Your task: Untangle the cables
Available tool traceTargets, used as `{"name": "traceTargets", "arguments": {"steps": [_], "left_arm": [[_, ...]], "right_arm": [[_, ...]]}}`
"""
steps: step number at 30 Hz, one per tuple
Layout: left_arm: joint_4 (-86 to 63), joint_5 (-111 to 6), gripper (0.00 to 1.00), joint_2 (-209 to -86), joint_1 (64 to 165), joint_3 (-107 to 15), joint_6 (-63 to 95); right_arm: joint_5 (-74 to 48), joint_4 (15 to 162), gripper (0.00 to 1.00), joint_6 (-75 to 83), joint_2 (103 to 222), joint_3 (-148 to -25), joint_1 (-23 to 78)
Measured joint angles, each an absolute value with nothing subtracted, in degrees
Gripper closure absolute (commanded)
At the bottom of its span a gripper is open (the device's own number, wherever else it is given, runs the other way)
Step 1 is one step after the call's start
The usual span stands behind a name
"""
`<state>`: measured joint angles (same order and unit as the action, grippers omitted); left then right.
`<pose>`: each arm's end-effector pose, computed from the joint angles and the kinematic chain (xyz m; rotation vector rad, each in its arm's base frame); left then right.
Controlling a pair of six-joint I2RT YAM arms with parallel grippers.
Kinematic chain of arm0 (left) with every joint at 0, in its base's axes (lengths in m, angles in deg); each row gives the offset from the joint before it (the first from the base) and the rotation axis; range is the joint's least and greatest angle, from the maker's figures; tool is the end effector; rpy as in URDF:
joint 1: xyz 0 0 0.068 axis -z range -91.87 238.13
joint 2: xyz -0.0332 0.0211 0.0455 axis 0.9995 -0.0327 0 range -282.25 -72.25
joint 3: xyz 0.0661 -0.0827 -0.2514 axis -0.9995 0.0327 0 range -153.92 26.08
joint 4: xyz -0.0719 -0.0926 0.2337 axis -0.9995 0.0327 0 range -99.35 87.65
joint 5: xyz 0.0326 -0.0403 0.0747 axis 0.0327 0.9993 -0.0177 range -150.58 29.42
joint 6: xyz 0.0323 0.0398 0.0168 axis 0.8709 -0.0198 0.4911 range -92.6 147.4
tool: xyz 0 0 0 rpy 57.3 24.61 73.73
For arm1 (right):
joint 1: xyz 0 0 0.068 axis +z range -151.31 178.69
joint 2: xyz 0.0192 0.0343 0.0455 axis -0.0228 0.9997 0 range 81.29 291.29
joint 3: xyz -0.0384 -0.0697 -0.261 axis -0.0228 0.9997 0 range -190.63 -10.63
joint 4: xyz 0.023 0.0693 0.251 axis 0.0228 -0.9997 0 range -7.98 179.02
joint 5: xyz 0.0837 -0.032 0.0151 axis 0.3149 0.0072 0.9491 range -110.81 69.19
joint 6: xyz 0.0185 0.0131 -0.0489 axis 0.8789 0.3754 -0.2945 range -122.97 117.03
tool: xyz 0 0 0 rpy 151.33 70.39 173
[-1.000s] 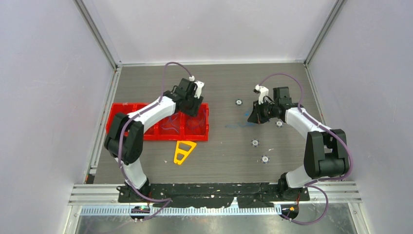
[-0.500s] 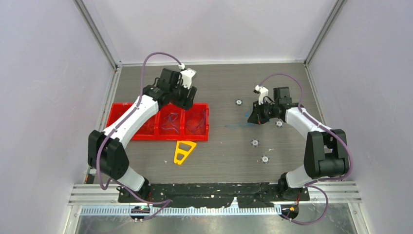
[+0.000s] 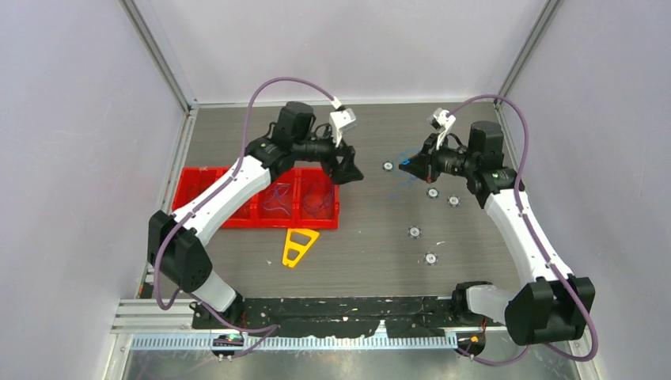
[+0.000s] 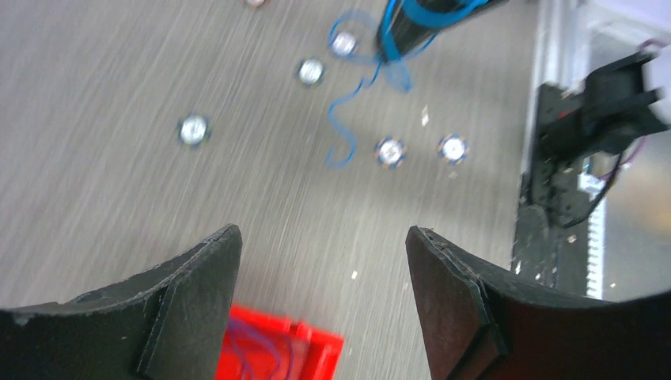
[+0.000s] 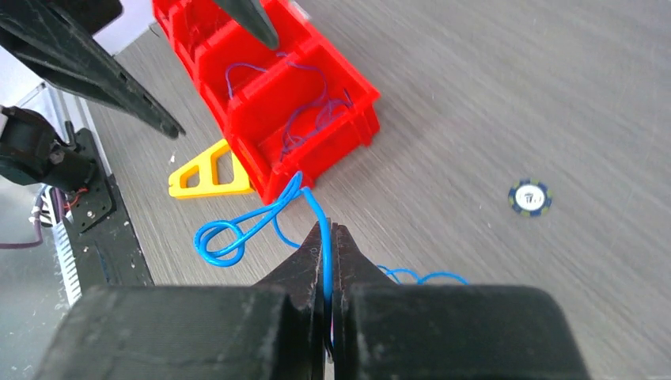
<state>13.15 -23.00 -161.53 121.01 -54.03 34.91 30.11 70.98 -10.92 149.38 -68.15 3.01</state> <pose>0.2865 -0.2110 0.3440 1.1007 1.8354 -0.9556 0.2550 0.0469 0.3263 -0.7372 1.8324 0.8688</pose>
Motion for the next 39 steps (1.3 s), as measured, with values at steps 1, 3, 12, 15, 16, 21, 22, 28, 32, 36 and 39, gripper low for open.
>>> {"name": "traceTargets", "arguments": {"steps": [1, 3, 12, 15, 16, 21, 22, 28, 32, 36, 39], "left_arm": [[12.1, -21.5, 0.22, -162.0, 122.0, -55.7, 34.4], [9.3, -19.2, 0.22, -162.9, 123.5, -58.4, 33.0], [-1.0, -14.9, 0.36, -164.5, 128.4, -59.8, 25.7], [-1.7, -14.8, 0.57, -165.4, 129.6, -59.8, 25.0], [-1.6, -14.8, 0.66, -165.5, 129.8, -59.8, 25.2], [-0.7, -14.5, 1.0, -165.5, 130.4, -59.8, 26.5], [-0.7, -14.6, 1.0, -165.3, 130.4, -59.7, 26.3], [-2.3, -15.0, 1.0, -159.6, 127.7, -54.5, 22.3], [-3.1, -15.1, 1.0, -154.3, 121.2, -53.4, 17.6], [-0.7, -15.2, 1.0, -149.4, 114.3, -53.3, 16.0], [2.8, -14.6, 1.0, -145.5, 108.7, -52.6, 15.9]], "right_arm": [[30.6, 71.3, 0.95, -10.7, 148.7, -68.6, 3.1], [31.7, 72.0, 0.95, -10.3, 147.6, -69.1, 3.2], [35.1, 72.5, 0.95, -10.6, 145.7, -69.1, 6.5], [35.9, 72.7, 0.95, -11.5, 144.4, -69.1, 8.0], [36.1, 72.7, 0.95, -11.8, 143.9, -69.1, 8.4], [36.4, 72.4, 0.8, -13.7, 142.4, -69.1, 8.9], [36.2, 72.2, 0.77, -13.9, 142.4, -69.1, 8.8], [35.4, 71.0, 0.44, -14.9, 142.8, -69.1, 9.0], [34.2, 70.1, 0.25, -15.0, 144.0, -69.1, 9.0], [32.8, 69.3, 0.12, -15.4, 144.6, -68.8, 9.0], [31.4, 68.4, 0.02, -16.3, 145.0, -68.8, 9.0]]}}
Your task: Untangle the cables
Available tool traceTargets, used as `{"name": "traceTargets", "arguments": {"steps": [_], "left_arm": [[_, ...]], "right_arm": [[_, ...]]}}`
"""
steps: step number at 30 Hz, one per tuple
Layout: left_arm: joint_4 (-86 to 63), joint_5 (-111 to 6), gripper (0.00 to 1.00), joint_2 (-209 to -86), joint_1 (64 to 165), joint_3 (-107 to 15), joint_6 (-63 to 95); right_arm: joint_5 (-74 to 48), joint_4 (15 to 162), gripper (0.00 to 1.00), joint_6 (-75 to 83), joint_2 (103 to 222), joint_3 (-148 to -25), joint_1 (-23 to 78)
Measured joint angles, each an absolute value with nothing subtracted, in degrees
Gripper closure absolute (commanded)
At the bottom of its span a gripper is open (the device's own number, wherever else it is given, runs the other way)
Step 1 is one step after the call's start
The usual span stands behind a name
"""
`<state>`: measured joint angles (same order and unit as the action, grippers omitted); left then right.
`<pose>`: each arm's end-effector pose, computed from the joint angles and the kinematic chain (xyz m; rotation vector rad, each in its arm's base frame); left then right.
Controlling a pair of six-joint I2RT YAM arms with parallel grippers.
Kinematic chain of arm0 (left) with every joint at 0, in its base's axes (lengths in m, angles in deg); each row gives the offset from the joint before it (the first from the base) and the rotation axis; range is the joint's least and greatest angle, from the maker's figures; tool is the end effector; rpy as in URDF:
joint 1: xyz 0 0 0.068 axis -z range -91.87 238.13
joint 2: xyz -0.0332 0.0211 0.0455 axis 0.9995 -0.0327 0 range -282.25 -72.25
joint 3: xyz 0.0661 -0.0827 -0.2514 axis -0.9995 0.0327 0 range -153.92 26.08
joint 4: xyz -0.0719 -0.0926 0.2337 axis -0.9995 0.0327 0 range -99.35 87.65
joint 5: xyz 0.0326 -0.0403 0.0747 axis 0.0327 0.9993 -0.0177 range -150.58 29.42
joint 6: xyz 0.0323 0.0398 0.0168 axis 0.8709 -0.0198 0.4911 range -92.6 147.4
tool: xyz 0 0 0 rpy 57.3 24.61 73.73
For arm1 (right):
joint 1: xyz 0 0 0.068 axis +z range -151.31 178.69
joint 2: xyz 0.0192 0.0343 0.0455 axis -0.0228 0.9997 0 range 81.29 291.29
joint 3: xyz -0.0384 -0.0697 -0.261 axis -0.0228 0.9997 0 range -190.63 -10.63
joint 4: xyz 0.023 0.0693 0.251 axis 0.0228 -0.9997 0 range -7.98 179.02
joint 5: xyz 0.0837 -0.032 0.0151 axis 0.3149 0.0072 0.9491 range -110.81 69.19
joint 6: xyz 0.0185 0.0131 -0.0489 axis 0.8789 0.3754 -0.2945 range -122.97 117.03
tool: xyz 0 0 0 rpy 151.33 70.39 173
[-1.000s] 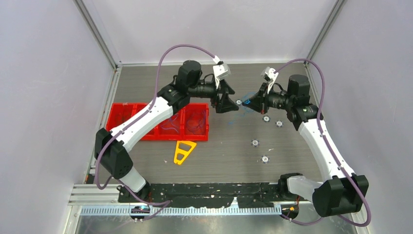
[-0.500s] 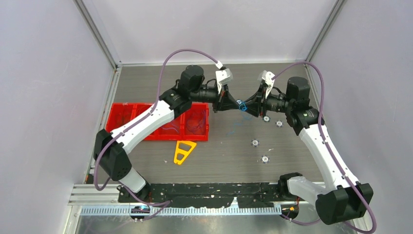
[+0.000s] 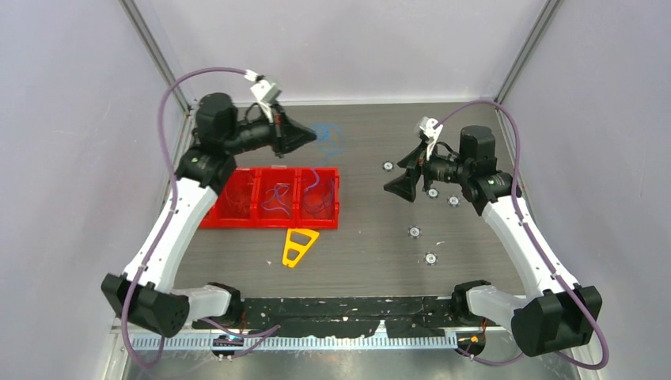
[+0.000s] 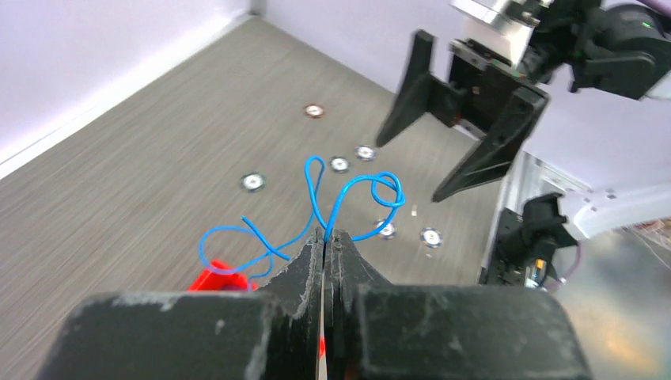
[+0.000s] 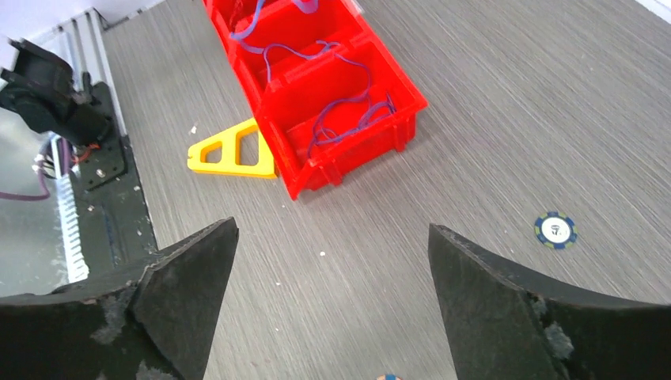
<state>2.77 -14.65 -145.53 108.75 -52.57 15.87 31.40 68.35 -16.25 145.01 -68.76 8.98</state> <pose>0.2535 -0.1227 0.4374 0.7545 1.6046 -1.0840 0.2297 0.0702 0.3437 -0.9333 1.7029 0.8798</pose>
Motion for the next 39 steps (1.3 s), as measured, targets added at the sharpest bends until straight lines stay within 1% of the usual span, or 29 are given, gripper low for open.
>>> {"name": "traceTargets", "arguments": {"steps": [2, 6, 8, 13, 23, 29, 30, 31, 32, 35, 38, 39], "left_arm": [[5.9, -14.0, 1.0, -142.9, 104.3, -52.1, 16.3], [12.7, -14.2, 1.0, -139.0, 94.7, -51.6, 19.4], [15.3, -15.2, 1.0, -137.9, 92.4, -50.6, 21.7], [17.3, -19.9, 1.0, -137.8, 91.7, -44.1, 27.6], [16.9, -28.5, 1.0, -145.7, 91.6, -30.7, 33.2], [17.2, -33.7, 1.0, -153.4, 91.9, -29.8, 34.6], [17.2, -34.3, 0.96, -154.8, 91.9, -29.9, 34.9], [17.4, -34.9, 0.88, -156.4, 92.1, -30.1, 35.1], [17.7, -35.4, 0.83, -157.9, 92.1, -30.3, 35.4], [20.0, -35.3, 0.72, -159.3, 92.5, -31.2, 36.4], [22.8, -35.2, 0.49, -159.0, 93.3, -33.5, 38.4], [24.1, -35.2, 0.37, -158.7, 93.6, -34.7, 39.2]], "right_arm": [[30.6, 67.9, 0.04, -16.7, 145.4, -68.5, 9.0], [29.2, 67.1, 0.05, -17.4, 146.6, -68.0, 9.0], [28.7, 66.9, 0.05, -17.7, 147.7, -68.0, 9.0], [28.3, 66.7, 0.05, -17.7, 151.0, -68.2, 9.0], [26.5, 65.9, 0.05, -18.1, 153.1, -69.3, 8.6], [25.4, 64.9, 0.05, -18.3, 153.1, -69.3, 8.3], [25.2, 64.8, 0.05, -18.3, 153.1, -69.3, 8.3], [24.8, 64.7, 0.05, -18.3, 153.1, -69.3, 8.3], [24.5, 64.6, 0.05, -18.4, 153.1, -69.3, 8.1], [23.8, 64.2, 0.05, -18.8, 153.1, -69.3, 7.8], [23.3, 63.9, 0.05, -19.1, 153.2, -69.3, 6.8], [23.2, 63.8, 0.05, -19.2, 153.3, -69.3, 6.4]]}}
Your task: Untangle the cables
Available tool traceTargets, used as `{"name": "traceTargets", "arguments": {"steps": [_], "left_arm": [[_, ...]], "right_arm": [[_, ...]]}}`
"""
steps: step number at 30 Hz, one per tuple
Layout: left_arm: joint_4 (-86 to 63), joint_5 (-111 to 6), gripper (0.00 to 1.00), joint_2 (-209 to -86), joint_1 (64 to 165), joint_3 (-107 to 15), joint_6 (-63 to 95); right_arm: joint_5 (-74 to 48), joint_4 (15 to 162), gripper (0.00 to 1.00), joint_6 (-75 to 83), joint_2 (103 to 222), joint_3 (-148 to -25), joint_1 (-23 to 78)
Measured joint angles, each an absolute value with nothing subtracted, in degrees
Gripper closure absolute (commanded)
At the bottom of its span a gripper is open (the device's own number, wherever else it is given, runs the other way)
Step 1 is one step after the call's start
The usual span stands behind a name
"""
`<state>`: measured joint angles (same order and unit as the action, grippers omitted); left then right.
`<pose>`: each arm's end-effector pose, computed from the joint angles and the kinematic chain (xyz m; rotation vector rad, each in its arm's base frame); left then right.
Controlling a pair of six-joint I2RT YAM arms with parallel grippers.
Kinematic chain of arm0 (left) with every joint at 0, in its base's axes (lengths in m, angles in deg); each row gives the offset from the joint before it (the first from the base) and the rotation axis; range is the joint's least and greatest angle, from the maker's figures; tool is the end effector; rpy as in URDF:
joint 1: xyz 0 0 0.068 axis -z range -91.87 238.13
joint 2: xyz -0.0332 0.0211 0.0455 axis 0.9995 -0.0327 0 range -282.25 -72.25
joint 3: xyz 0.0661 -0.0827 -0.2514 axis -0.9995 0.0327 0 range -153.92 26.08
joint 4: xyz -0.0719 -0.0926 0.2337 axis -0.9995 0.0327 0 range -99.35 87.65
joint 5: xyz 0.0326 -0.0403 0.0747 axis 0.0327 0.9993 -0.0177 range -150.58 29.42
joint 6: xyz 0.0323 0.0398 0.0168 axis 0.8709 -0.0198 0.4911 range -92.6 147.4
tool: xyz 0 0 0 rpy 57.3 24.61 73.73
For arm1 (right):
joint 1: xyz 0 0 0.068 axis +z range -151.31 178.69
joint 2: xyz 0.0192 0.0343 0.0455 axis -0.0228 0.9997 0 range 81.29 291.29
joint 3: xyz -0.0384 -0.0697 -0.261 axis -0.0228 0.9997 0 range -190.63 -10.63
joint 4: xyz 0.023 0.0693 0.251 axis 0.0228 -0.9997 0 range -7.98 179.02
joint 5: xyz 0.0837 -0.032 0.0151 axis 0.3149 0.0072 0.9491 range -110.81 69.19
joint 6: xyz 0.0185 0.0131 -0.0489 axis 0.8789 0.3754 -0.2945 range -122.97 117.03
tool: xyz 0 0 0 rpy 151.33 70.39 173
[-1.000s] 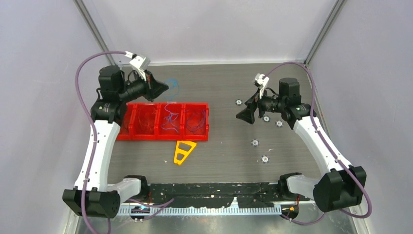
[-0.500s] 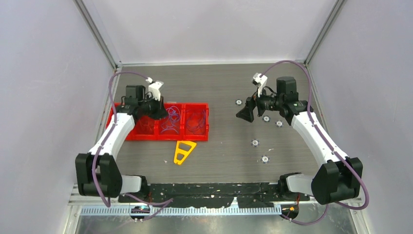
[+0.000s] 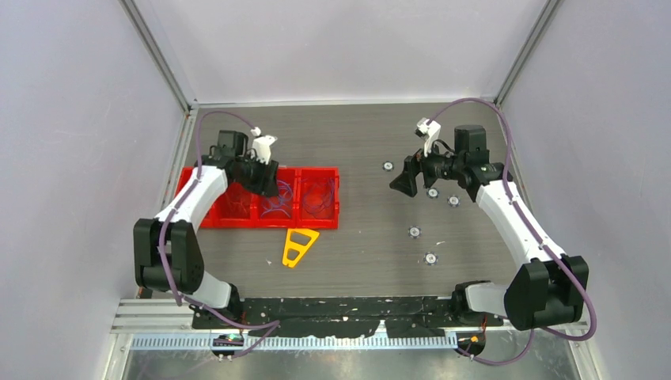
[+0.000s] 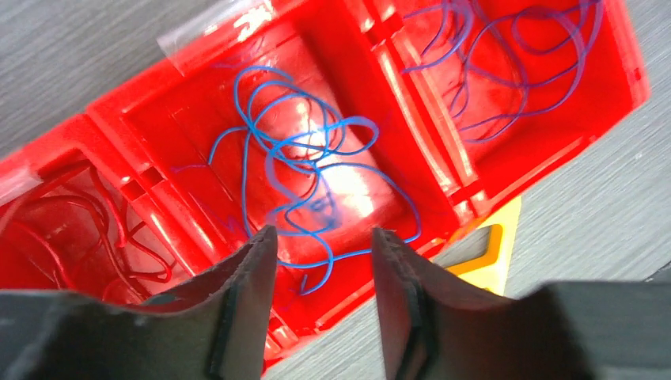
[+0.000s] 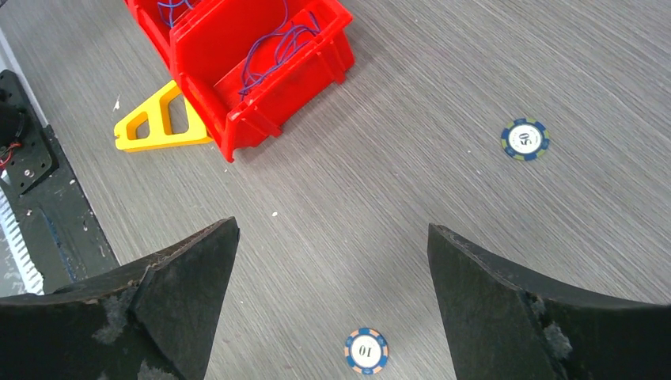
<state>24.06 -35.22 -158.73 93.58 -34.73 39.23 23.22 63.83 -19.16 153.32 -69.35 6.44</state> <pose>0.3024 -0.0441 0.2339 0.5363 2.4796 -0.5298 0.2628 0.0606 0.3046 -0.8309 1.9571 0.7675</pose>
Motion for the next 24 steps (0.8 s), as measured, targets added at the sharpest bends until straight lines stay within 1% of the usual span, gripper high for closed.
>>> {"name": "traceTargets", "arguments": {"steps": [1, 3, 4, 8, 11, 15, 18, 20, 24], "left_arm": [[25.5, -35.2, 0.29, -158.3, 93.8, -36.0, 40.3], [28.7, -35.1, 0.03, -157.1, 93.9, -38.8, 42.0], [30.0, -34.9, 0.01, -156.3, 93.9, -40.0, 42.3], [36.8, -33.9, 0.01, -152.3, 93.3, -47.8, 44.6], [44.0, -33.6, 0.0, -152.3, 93.2, -59.2, 45.8], [52.8, -33.5, 0.0, -157.2, 92.8, -77.6, 44.5], [55.2, -33.9, 0.0, -161.6, 91.4, -86.6, 40.7], [55.3, -35.0, 0.0, -163.4, 89.6, -87.9, 37.6], [55.8, -38.8, 0.0, -165.3, 85.6, -84.1, 33.9]], "right_arm": [[23.2, 63.7, 0.05, -19.2, 153.4, -69.3, 6.0], [23.2, 63.6, 0.05, -19.2, 153.6, -69.3, 5.4], [23.2, 63.7, 0.05, -19.2, 153.6, -69.3, 5.1], [23.2, 63.7, 0.05, -19.2, 153.7, -69.3, 4.0], [23.2, 63.8, 0.05, -19.2, 153.7, -69.3, 3.0], [22.9, 64.8, 0.05, -17.7, 154.0, -69.7, 0.2], [22.0, 65.3, 0.05, -15.2, 157.0, -73.5, -4.0], [21.3, 66.5, 0.05, -12.9, 159.6, -76.5, -7.1], [19.7, 68.4, 0.05, -8.5, 162.7, -78.1, -11.8]]}}
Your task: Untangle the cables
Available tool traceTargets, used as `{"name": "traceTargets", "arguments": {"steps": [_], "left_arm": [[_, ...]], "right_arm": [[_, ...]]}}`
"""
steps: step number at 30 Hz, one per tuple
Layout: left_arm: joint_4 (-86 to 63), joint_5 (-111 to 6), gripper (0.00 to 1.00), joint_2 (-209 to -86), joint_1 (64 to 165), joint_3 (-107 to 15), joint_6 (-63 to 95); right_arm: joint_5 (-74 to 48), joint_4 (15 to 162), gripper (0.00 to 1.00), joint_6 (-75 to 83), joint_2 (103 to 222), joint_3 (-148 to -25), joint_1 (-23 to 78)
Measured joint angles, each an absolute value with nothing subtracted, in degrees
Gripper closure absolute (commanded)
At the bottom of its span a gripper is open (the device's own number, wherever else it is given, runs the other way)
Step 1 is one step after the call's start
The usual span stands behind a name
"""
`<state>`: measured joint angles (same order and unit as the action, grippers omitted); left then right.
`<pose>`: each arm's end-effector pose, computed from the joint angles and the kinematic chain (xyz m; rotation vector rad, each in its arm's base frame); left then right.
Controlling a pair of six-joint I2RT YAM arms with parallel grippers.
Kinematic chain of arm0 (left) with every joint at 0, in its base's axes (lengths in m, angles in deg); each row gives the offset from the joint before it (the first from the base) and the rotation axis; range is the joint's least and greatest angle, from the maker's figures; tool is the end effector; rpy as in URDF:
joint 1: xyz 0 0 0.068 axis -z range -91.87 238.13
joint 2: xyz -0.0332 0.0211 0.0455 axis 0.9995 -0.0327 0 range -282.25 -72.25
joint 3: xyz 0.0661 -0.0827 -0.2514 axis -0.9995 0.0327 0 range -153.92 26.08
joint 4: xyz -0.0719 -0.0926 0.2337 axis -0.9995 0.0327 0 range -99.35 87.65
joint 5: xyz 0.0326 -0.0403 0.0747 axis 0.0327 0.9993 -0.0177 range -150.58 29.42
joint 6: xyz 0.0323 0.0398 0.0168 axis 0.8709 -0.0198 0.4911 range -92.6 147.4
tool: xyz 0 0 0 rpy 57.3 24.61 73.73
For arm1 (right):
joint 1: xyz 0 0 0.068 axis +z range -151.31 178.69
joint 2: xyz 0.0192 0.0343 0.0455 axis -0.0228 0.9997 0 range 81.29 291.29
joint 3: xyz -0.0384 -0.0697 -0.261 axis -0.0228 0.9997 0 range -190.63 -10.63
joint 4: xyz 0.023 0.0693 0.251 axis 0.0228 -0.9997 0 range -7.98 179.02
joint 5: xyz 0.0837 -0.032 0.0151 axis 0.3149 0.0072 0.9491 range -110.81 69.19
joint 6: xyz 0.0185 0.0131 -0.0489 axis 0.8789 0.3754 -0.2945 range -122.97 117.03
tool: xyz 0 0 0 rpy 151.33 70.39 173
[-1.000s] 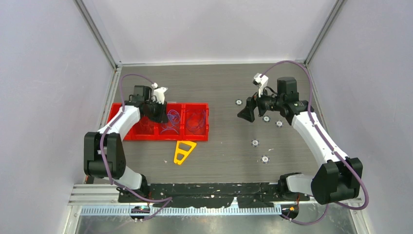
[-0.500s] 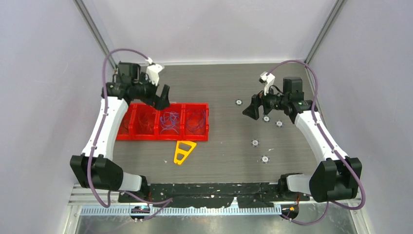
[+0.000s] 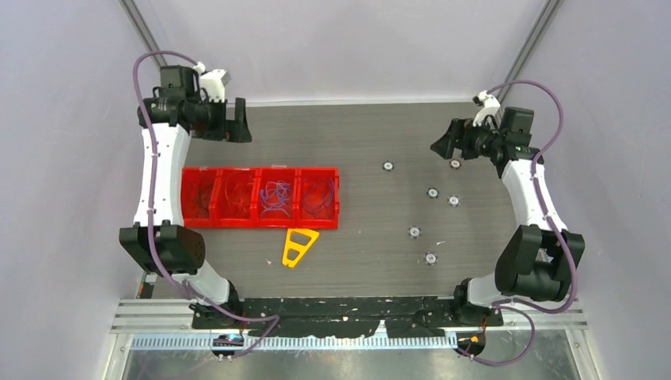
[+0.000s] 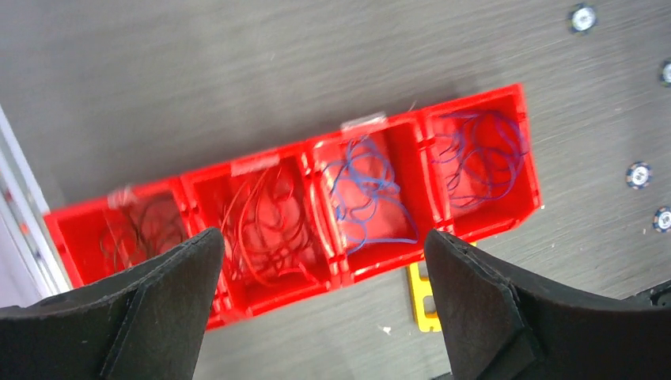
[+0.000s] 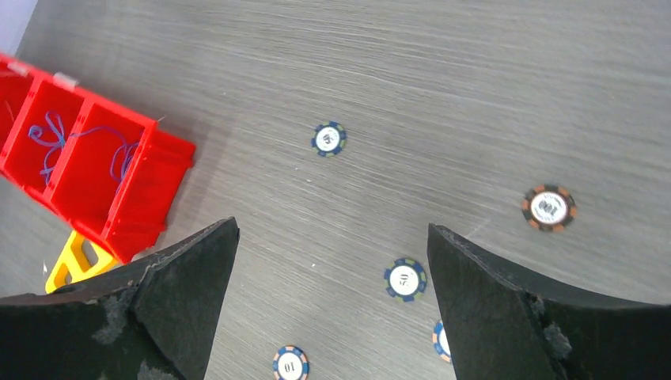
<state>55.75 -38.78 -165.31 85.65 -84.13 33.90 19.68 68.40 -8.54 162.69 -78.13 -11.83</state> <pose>0.3225 0.0008 0.4272 0.2572 2.3495 -0.3815 0.3148 -0.0350 0.3166 -0.3057 2.0453 0.5920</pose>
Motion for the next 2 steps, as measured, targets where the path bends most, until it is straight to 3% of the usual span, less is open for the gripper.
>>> {"name": "traceTargets", "arguments": {"steps": [2], "left_arm": [[56.4, -40.1, 0.0, -165.8, 84.3, -81.9, 33.2]], "right_arm": [[18.7, 68.4, 0.05, -7.1, 163.3, -77.9, -13.3]]}}
